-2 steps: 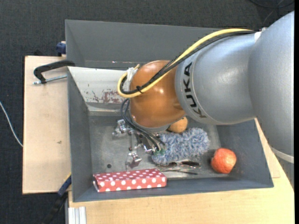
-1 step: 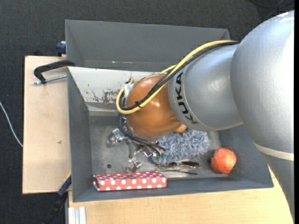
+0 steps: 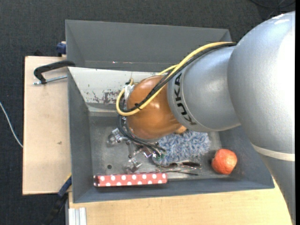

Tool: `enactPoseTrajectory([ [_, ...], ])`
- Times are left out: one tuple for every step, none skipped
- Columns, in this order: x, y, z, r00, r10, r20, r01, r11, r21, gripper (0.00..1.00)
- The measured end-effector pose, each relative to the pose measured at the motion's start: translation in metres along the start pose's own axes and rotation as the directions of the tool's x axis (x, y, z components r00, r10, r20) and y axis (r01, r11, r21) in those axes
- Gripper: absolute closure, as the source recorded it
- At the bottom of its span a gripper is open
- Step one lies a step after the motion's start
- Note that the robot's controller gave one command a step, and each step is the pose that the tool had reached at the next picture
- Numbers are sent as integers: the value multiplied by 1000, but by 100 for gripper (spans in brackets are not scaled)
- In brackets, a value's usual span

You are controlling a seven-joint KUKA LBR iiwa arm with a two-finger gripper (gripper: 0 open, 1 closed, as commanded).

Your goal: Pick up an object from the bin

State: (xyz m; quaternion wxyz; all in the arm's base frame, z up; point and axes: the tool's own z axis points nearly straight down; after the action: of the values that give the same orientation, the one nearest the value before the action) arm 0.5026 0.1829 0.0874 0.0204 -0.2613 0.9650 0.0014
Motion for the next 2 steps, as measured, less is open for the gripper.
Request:
enactPoseTrajectory([
  [-8,11,-27,999,-5,-34,5,1000,-7,0],
  [-5,-35,-44,995,-99,-29,98,995,-12,0],
])
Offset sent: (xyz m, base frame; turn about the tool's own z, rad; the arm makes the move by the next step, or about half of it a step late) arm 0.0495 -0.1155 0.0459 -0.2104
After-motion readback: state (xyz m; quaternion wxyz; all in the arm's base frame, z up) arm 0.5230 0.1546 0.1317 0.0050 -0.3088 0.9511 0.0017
